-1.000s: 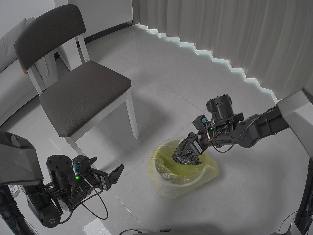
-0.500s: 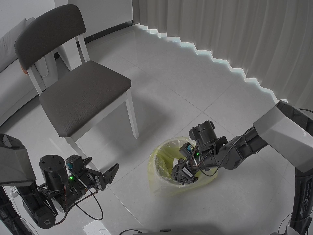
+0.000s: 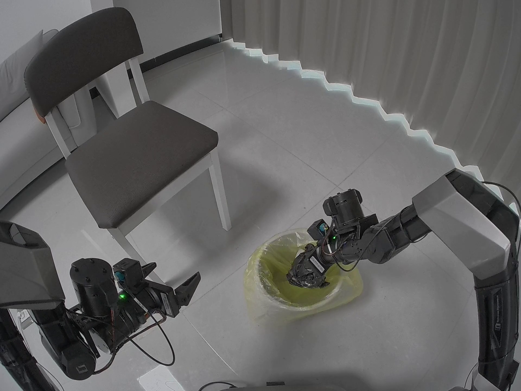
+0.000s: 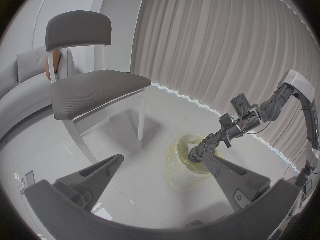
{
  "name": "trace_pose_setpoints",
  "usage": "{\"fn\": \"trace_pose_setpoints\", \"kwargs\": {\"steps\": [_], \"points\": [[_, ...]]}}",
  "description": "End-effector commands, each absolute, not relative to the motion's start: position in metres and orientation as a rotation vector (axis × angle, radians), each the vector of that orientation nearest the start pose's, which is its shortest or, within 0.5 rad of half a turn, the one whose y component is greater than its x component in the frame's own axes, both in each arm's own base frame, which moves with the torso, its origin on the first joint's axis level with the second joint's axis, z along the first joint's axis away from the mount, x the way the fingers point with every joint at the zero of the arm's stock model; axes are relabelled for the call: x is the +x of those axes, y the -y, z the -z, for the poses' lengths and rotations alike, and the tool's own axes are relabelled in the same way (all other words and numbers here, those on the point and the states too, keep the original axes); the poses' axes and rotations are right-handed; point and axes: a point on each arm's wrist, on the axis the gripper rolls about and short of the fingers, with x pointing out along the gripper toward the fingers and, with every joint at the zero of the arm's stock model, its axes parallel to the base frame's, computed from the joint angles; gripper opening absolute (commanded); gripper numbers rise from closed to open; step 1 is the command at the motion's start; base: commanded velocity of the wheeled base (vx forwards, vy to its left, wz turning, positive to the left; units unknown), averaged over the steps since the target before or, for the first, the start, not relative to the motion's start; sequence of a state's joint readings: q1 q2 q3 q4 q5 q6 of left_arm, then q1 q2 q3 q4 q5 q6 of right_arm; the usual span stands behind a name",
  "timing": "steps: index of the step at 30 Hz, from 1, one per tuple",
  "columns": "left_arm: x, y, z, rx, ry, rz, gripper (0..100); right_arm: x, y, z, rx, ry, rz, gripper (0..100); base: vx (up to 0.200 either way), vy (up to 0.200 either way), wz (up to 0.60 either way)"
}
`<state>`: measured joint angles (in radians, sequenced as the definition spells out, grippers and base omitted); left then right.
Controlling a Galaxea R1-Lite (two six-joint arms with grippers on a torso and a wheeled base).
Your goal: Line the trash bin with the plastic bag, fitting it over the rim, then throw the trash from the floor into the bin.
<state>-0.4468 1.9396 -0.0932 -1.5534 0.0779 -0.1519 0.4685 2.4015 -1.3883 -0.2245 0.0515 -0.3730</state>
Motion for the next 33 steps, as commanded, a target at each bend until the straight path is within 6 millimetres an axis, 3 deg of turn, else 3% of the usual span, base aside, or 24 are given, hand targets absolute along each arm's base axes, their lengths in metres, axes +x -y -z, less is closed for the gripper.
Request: {"fn": "trace_pose_setpoints", "kwargs": {"steps": [1,6,18,19,27,33], "points": [[0.216,0.103,-0.056,-0.071,-0.314,0.346,100,0.420,-0.196,0.014,-0.501,-0.731,-0.611,0,0.000,0.000,0.00],[0.222,0.107,-0.051,-0.069,-0.324,0.351,100,0.424,-0.199,0.032,-0.504,-0.749,-0.617,0,0.000,0.000,0.00],[0.223,0.108,-0.046,-0.085,-0.347,0.348,100,0.421,-0.217,0.029,-0.517,-0.719,-0.650,0,0.000,0.000,0.00],[0.223,0.108,-0.045,-0.086,-0.349,0.346,100,0.420,-0.218,0.030,-0.518,-0.720,-0.654,100,0.000,0.000,0.00],[0.223,0.108,-0.042,-0.082,-0.364,0.346,100,0.422,-0.219,0.022,-0.506,-0.697,-0.641,100,0.000,0.000,0.00],[0.222,0.115,-0.035,-0.072,-0.389,0.365,100,0.422,-0.204,0.009,-0.491,-0.696,-0.607,100,0.000,0.000,0.00]]}}
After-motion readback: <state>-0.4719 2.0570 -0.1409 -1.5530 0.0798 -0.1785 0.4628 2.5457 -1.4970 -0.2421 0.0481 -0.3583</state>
